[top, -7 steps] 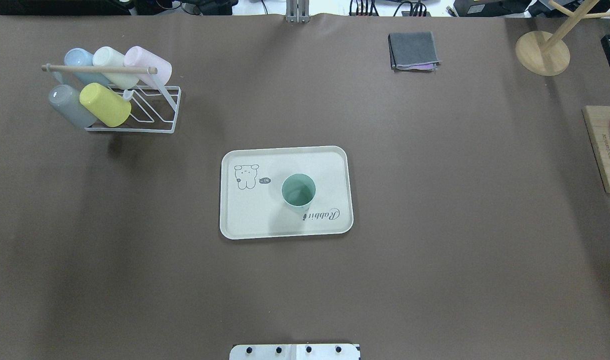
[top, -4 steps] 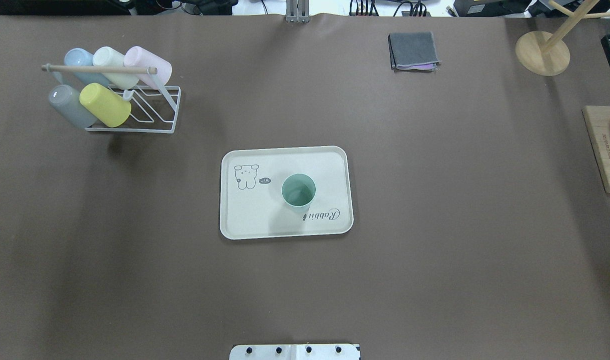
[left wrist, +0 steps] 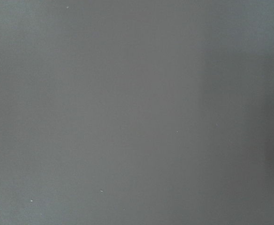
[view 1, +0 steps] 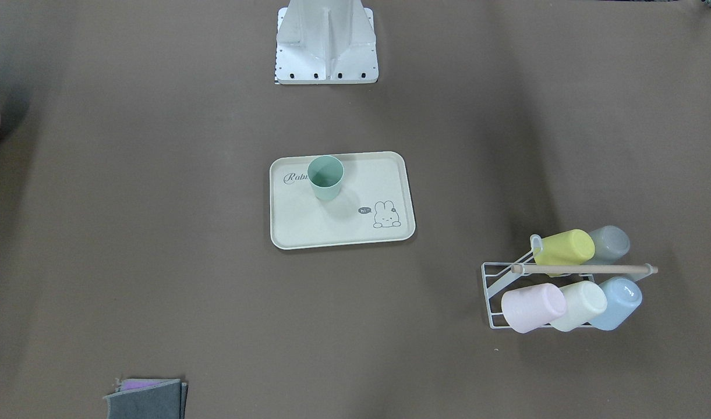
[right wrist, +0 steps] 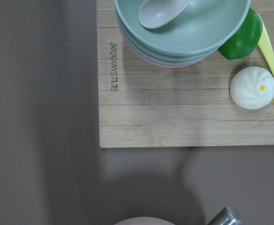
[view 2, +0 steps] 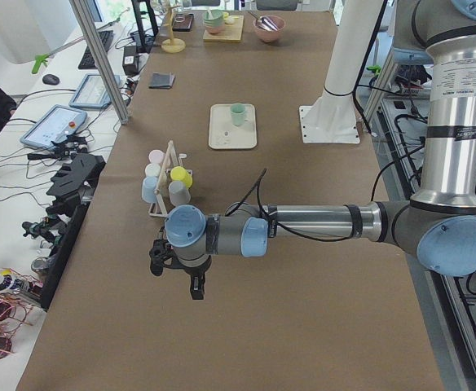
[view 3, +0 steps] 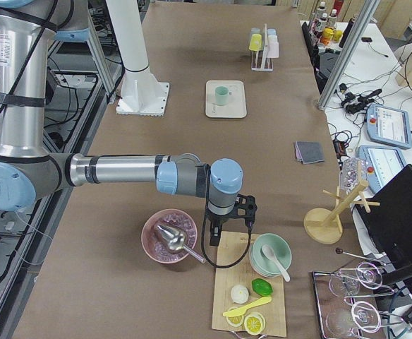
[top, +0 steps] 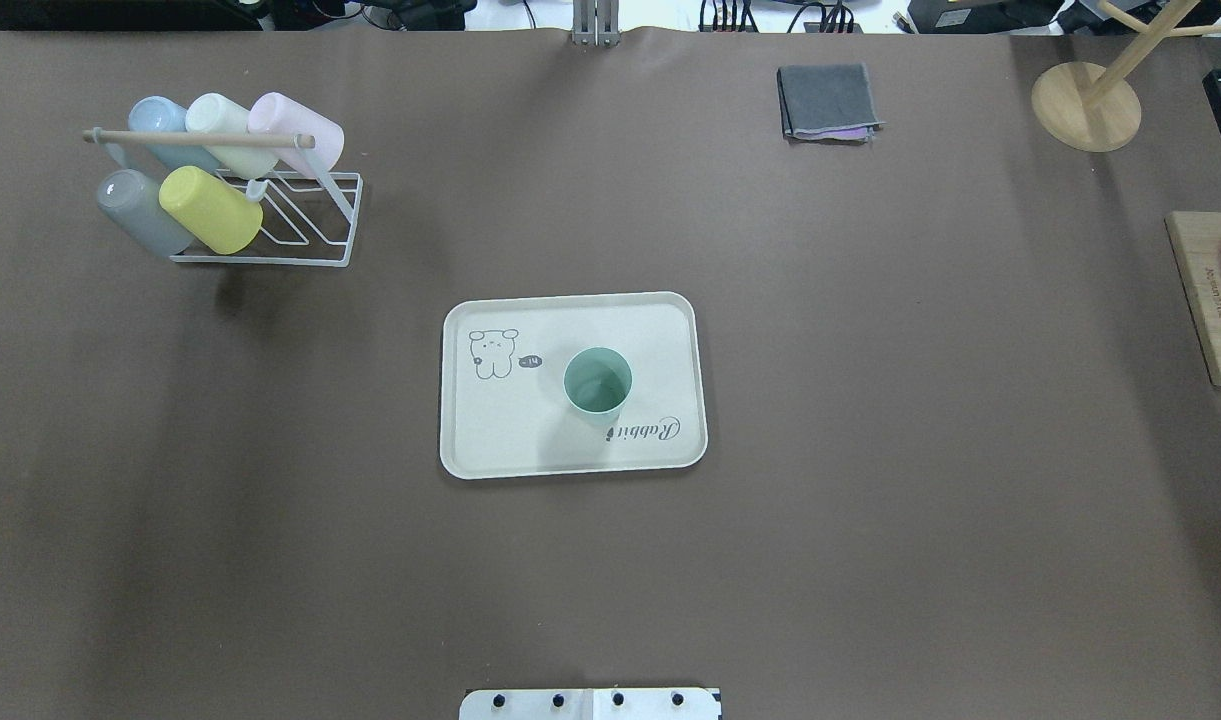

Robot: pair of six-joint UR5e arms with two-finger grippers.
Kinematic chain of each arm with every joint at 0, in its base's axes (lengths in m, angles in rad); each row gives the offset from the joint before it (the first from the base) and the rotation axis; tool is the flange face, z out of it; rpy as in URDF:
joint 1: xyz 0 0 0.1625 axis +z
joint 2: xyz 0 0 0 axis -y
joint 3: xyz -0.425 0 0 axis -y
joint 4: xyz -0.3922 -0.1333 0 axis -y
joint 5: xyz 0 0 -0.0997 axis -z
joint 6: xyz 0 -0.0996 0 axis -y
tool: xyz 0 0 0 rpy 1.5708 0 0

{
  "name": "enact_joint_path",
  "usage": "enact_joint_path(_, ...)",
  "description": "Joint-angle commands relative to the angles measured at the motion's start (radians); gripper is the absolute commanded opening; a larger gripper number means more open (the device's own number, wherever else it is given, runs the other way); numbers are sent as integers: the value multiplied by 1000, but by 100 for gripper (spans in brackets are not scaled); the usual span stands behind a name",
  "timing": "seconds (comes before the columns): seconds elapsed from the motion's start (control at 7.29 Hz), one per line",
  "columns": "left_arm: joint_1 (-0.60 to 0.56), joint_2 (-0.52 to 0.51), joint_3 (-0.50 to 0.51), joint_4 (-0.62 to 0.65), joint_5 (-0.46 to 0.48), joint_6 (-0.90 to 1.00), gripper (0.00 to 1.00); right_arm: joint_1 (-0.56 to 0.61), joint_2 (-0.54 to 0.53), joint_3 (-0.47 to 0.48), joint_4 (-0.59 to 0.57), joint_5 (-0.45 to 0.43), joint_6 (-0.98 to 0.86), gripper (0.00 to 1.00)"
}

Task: Pick up and place green cup on tray

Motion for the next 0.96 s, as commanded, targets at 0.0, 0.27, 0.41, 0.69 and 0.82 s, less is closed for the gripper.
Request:
enact_joint_path(0.0,0,-1,-3,0,-2,0,98,0,0,0,1,-1,-1,100)
enact_joint_path(0.27,0,-1,2,0,-2,8,98,0,0,2,1,-1,-1,100)
enact_joint_path(0.41,0,-1,2,0,-2,8,98,0,0,2,7,-2,1,100)
enact_joint_path(0.69,0,-1,2,0,-2,8,98,0,-6,2,22,-2,1,100)
enact_joint_path(0.82,0,-3,2,0,-2,9,98,0,-8,2,22,-2,1,100)
